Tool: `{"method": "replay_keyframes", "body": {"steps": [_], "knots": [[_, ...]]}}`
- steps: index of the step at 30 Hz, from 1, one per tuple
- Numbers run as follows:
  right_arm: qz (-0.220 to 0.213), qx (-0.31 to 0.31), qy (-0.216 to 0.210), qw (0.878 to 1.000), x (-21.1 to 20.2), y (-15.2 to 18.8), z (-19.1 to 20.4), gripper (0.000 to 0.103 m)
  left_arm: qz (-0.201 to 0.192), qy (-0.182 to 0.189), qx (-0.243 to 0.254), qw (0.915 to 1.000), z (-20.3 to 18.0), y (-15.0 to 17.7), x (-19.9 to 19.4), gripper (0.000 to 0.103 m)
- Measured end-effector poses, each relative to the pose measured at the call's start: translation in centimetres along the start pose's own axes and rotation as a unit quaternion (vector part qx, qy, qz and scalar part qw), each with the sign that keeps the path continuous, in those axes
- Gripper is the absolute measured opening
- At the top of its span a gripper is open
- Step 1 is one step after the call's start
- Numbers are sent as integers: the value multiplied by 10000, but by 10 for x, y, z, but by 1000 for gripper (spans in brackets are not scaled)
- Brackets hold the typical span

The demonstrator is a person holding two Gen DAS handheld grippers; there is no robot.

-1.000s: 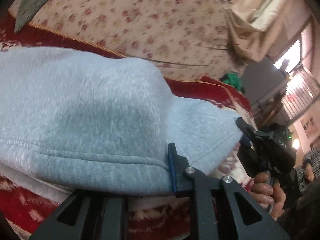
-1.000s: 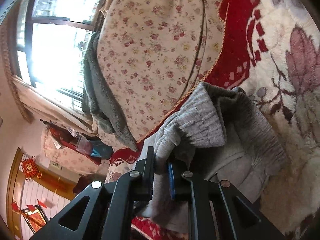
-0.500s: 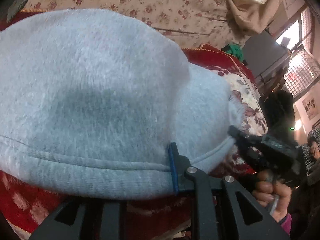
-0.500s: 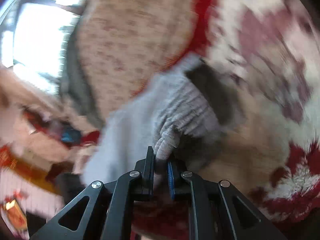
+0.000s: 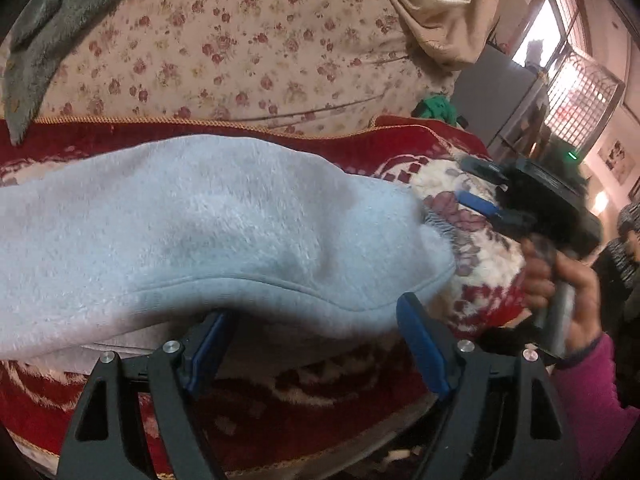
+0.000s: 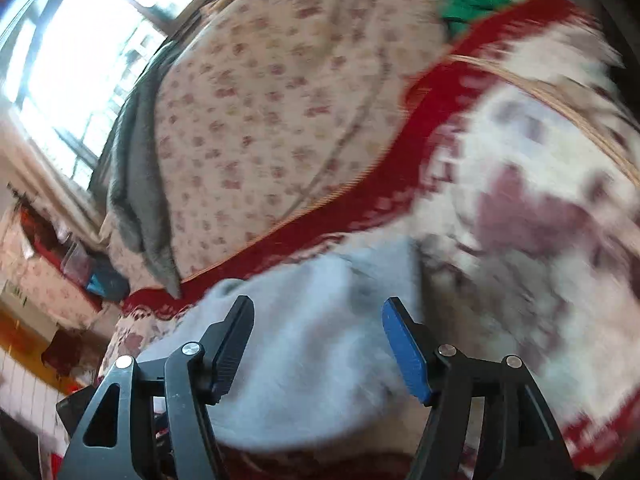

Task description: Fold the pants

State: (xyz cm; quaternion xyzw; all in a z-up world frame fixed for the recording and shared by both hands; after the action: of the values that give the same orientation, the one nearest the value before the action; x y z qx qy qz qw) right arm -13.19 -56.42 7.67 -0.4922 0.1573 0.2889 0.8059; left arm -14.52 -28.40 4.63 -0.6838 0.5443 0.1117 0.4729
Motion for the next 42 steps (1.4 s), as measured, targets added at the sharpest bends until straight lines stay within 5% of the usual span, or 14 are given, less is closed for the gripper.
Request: {"method": "replay_keyframes", "body": {"steps": [4,8,12,14,19,24,27,35,42], "knots": [[502,-742,64,9960,62,-4,41,72,395,10,17,9992,2,20,3,80],[1128,-827,-84,9901,115,17,45,72,589,209,404,9972,-13,42,-5,80],[1709,-962,889,9765,136,44,-1,57,241,293,545,9978,-14,25,-29,81],[1568,-995,915,9783,128,44,-9,48,-100,165,487,9986,-5,4,-38,87],[1425,-769,1003,9817,113,33,-2,55,-732,-450,114,9962,42,-52,-33,90],[1086,-1248,197,9860,127,8,73,62,-313,-613,-590,9959,86,-48,1,90],[1159,-1491,72,9820,156,2,103,64,-7,-512,-437,9977,83,-20,16,90],[1614,-1895,1556,9560,222,21,72,62,34,-515,-182,9985,91,12,25,90],[1483,-1615,1449,9649,197,17,63,68,-250,-559,-287,9977,92,-2,17,90]]}}
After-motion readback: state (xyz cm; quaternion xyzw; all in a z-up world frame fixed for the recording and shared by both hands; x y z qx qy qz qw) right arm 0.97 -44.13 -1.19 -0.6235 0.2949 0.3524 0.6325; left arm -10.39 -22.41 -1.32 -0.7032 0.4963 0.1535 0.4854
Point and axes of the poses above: each gripper's, at about its wrist camera, not at the fingertips, and x roughly the way its jaws point, z to its left, y to its underside, the point moved 7 cm from there along x, roughly the way its jaws point, and after that the axes turned 11 degrees about -x, right-handed, at the moved point
